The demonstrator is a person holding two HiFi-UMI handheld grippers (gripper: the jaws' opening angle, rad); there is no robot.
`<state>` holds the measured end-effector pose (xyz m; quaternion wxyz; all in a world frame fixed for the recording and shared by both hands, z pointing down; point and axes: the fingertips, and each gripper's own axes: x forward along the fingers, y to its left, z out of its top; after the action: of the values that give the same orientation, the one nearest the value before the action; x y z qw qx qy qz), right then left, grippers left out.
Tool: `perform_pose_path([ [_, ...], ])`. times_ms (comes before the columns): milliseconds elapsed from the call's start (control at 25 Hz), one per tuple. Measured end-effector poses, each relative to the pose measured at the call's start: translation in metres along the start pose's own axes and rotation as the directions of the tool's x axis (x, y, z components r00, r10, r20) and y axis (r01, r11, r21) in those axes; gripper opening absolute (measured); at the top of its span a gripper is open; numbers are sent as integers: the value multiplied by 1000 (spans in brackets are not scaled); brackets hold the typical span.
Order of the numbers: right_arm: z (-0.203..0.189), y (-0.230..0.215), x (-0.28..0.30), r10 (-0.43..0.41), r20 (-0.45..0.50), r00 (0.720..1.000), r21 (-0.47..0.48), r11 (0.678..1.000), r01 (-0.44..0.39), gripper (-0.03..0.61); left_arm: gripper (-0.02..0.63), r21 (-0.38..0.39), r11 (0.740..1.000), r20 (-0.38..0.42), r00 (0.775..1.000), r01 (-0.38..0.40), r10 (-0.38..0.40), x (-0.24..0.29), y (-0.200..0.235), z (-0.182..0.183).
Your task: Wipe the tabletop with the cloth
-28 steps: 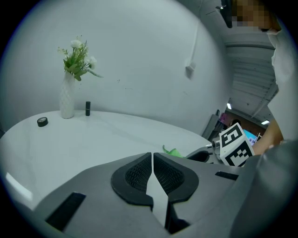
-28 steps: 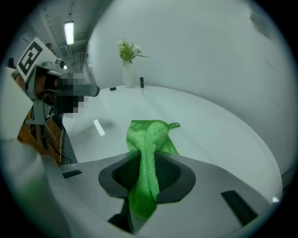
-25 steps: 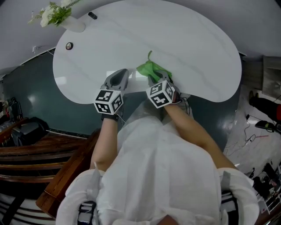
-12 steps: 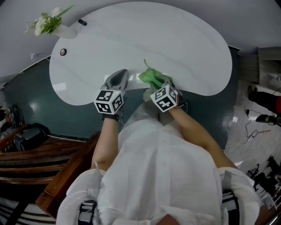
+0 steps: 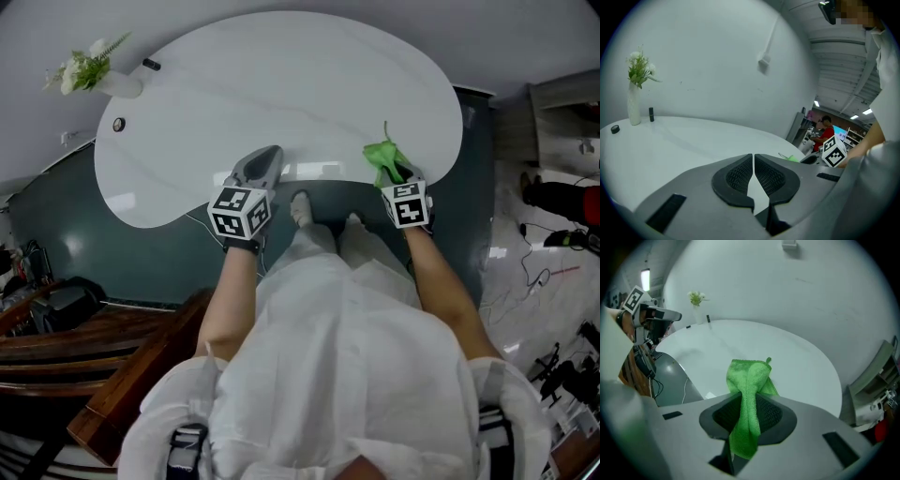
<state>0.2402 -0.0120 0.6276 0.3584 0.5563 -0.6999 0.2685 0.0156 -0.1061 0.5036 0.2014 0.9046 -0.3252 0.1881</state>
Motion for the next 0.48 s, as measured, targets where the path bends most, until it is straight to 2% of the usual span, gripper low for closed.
perform_pose_path([
  [200,-43,-76,-23,-113,-39,993,71,991,116,77,28,-1,999,13,999,-35,35,-4,-12,2],
  [400,-72,-131,-45,-209,-101,973,116,969,220,77,28,-19,995,49,994,-95,96,-15,-15,9],
  [480,-70,-146,-58,-227,-71,971,156,959,236,77,28,-31,993,77,991,-110,112,-20,-17,17],
])
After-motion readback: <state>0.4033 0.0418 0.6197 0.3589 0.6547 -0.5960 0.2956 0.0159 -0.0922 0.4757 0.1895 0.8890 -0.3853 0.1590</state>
